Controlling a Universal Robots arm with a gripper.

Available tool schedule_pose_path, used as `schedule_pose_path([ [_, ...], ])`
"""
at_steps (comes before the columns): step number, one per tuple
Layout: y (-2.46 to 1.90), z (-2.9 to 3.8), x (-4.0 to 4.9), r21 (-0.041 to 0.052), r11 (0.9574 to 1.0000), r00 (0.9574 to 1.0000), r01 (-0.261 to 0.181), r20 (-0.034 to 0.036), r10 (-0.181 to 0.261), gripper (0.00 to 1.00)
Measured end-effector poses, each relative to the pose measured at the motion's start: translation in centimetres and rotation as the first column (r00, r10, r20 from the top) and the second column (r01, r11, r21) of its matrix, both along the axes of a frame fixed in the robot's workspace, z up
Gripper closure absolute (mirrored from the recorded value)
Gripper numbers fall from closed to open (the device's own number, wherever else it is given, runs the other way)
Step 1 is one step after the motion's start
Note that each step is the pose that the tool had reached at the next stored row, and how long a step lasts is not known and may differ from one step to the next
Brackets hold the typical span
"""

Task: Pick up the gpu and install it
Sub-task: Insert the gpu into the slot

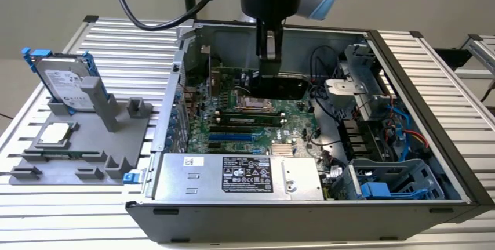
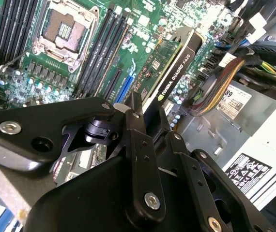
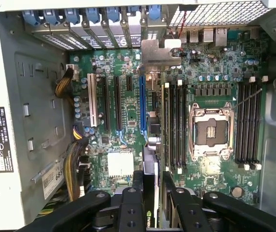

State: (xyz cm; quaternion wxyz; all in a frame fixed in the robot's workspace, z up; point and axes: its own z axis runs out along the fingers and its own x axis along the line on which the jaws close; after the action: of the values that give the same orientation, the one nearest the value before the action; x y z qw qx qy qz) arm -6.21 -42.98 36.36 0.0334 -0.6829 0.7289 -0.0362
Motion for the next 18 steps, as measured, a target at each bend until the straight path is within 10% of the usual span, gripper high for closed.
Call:
schedule_pose_path([
  [18,0.0,-1.74,-0.38,-0.0003,1.0,1.0,0.0,0.0001,0.0,1.0],
])
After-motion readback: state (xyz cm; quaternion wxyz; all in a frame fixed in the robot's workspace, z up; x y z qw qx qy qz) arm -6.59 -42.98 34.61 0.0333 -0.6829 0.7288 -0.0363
